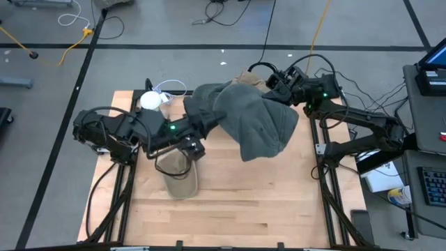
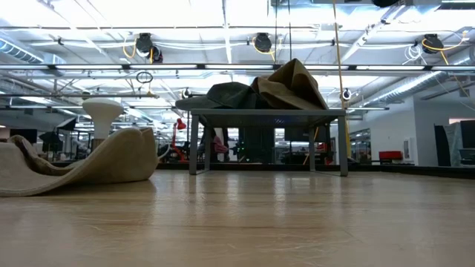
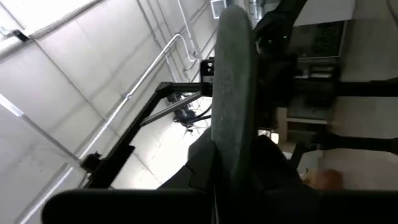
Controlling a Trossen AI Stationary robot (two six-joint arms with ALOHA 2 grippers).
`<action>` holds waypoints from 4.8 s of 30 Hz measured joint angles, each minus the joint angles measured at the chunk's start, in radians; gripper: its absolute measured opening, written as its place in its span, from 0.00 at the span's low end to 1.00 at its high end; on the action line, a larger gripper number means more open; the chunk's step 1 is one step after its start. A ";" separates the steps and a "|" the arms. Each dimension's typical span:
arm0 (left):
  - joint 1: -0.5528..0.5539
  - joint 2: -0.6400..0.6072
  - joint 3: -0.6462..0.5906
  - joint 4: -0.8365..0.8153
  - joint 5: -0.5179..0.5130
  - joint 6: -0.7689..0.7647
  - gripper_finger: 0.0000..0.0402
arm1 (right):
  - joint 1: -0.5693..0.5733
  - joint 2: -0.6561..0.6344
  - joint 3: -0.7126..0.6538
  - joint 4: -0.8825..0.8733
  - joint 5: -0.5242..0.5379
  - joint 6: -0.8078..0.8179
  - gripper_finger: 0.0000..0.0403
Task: Pick & Place hat
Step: Stack the green cap on top of the green cap on the shelf
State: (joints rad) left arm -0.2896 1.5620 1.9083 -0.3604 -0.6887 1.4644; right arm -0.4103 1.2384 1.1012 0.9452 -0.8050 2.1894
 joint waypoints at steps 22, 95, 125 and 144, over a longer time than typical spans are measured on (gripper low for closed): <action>-0.022 -0.004 -0.002 0.454 -0.339 0.490 0.02 | -0.022 -0.154 0.000 -0.183 0.289 -0.364 0.49; 0.017 -0.003 -0.001 0.161 -0.355 -0.387 0.12 | 0.328 -0.259 0.000 -0.355 0.925 -0.770 0.01; -0.133 -0.011 -0.001 -0.148 -0.252 -1.130 0.10 | -0.118 0.120 0.462 -0.741 0.196 -1.290 0.00; -0.171 -0.011 -0.001 -0.198 -0.252 -1.127 0.10 | -0.250 0.434 0.865 -1.210 0.075 -2.019 0.00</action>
State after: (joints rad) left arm -0.4606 1.5513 1.9076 -0.5587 -0.9409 0.3370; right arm -0.6605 1.6727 1.9659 -0.2646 -0.7303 0.1700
